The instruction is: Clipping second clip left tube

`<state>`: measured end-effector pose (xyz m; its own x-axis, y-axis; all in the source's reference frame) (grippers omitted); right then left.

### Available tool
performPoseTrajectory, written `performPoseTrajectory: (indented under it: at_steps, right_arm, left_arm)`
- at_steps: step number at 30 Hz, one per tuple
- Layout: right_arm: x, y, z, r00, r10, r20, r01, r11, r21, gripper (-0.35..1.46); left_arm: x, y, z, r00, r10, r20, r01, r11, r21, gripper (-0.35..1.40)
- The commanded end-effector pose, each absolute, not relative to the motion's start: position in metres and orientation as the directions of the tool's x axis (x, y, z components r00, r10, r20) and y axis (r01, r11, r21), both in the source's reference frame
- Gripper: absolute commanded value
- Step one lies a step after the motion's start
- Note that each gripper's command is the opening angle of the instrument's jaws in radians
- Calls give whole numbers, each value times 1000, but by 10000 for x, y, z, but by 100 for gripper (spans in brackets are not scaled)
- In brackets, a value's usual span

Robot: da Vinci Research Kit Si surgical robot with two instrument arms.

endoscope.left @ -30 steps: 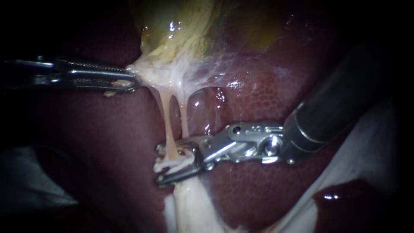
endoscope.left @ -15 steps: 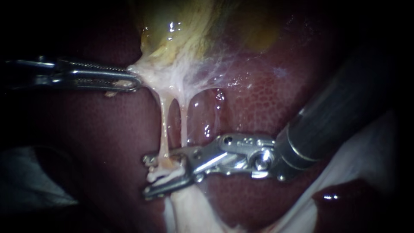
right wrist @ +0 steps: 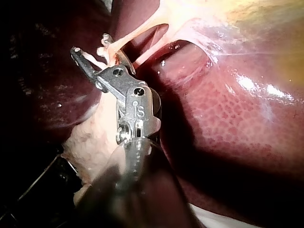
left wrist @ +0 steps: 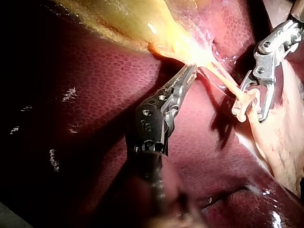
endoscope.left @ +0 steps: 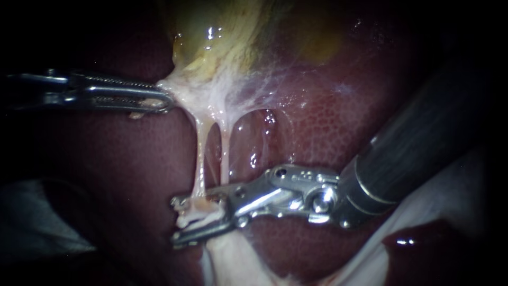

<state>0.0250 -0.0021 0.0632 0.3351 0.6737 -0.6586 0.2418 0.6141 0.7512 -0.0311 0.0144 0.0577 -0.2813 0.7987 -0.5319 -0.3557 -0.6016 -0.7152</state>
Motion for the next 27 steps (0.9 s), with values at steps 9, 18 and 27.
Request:
performPoseTrajectory:
  at_steps: [9, 18, 27]
  right_arm:
    - [239, -15, 625, 345, 708, -616, 234, 571, 787, -35]
    - [239, -15, 626, 354, 717, -600, 243, 549, 800, -35]
    - [240, -14, 627, 356, 715, -602, 249, 548, 799, -35]
  left_arm:
    - [-311, 144, 577, -281, 799, -532, -356, -601, -715, -35]
    - [-311, 144, 577, -281, 799, -532, -356, -601, -715, -35]
    - [-312, 145, 578, -281, 799, -532, -356, -601, -715, -35]
